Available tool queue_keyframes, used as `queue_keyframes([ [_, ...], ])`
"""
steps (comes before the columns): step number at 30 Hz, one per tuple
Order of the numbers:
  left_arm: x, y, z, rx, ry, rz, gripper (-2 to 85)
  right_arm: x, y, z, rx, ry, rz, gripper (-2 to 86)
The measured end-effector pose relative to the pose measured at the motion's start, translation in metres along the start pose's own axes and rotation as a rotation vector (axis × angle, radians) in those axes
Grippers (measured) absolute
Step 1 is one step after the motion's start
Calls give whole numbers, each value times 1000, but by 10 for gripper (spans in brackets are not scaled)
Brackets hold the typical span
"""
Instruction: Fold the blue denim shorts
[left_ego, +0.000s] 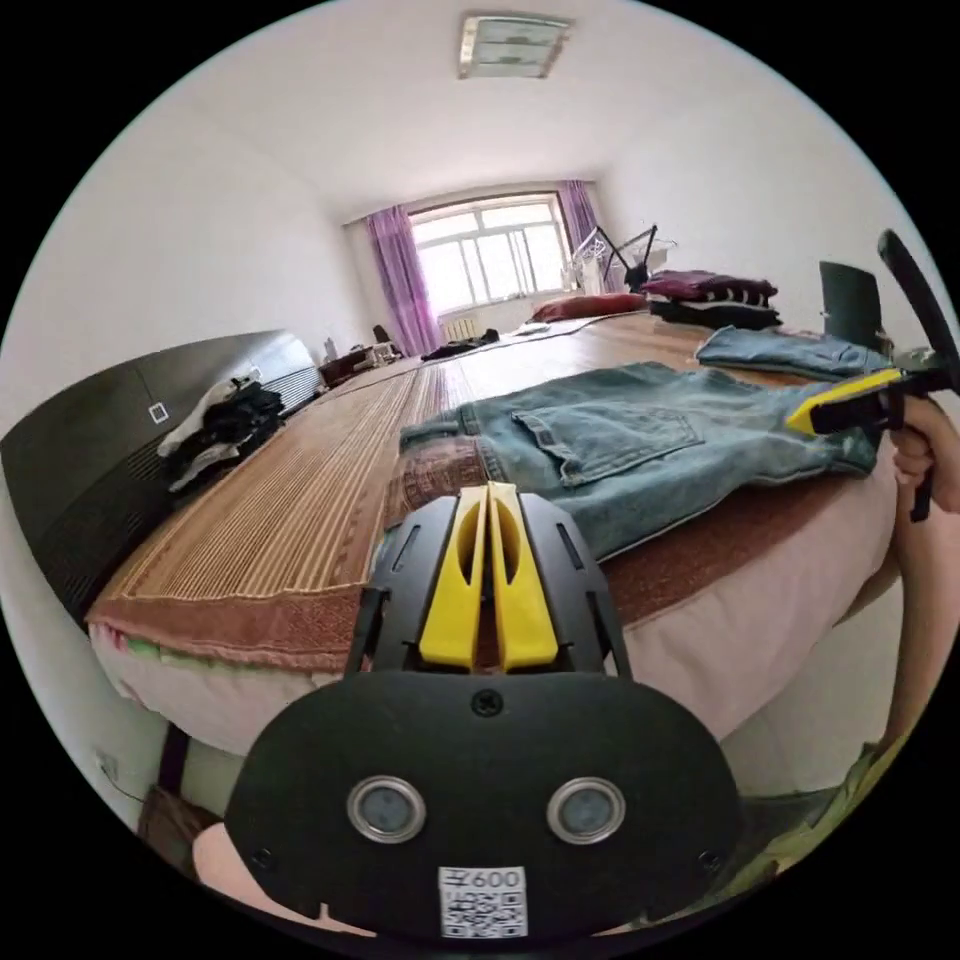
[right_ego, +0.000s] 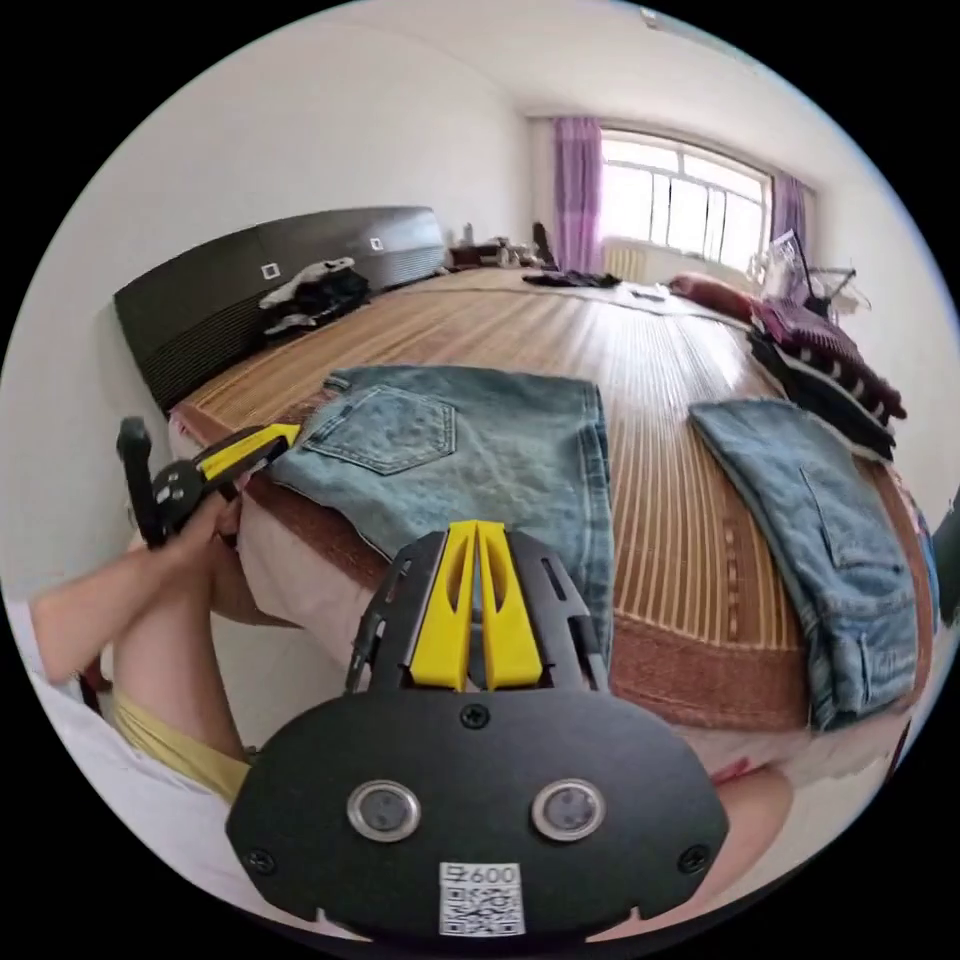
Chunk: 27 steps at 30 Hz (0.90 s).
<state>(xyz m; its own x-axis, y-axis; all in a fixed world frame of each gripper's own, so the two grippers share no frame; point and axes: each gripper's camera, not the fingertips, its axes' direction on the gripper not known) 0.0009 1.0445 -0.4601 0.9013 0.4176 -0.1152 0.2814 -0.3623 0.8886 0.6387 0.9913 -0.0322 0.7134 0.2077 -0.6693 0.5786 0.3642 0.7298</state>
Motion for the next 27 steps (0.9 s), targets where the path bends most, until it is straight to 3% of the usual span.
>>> queue_keyframes([
  [1,4,-12,-5,-28,-46,30,6,0,32,27,7,94,-45,-9],
  [2,18,-30,-26,0,-187,66,7,15,41,32,22,43,27,-9],
  [3,42,-33,-55,182,-308,133,7,21,36,30,13,27,57,-9],
  [5,75,-25,-85,452,-343,245,7,31,0,33,-142,19,71,-8],
  [6,87,-31,-88,461,-249,261,6,31,-8,33,-184,26,56,-8],
  [8,99,-44,-68,357,-20,212,6,32,-36,24,-242,35,101,-8],
  [10,125,-44,-2,56,213,288,4,30,-45,-3,-82,-147,127,-8],
  [12,95,-22,20,88,336,23,3,29,-47,-17,39,-227,192,-8],
  [14,76,-33,23,46,419,17,2,23,-42,2,39,-155,206,-8],
  [15,73,-43,21,30,427,73,2,20,-37,16,0,-128,178,-8],
  [16,75,-48,19,25,416,117,2,11,-20,57,-171,-96,78,-8],
  [17,81,-53,15,25,387,192,2,16,-3,44,-2,-111,63,-8],
  [24,93,-76,-10,16,274,159,4,37,-19,48,-59,-159,64,-8],
  [27,118,-71,-24,61,144,313,5,51,-19,48,-50,-192,91,-8],
])
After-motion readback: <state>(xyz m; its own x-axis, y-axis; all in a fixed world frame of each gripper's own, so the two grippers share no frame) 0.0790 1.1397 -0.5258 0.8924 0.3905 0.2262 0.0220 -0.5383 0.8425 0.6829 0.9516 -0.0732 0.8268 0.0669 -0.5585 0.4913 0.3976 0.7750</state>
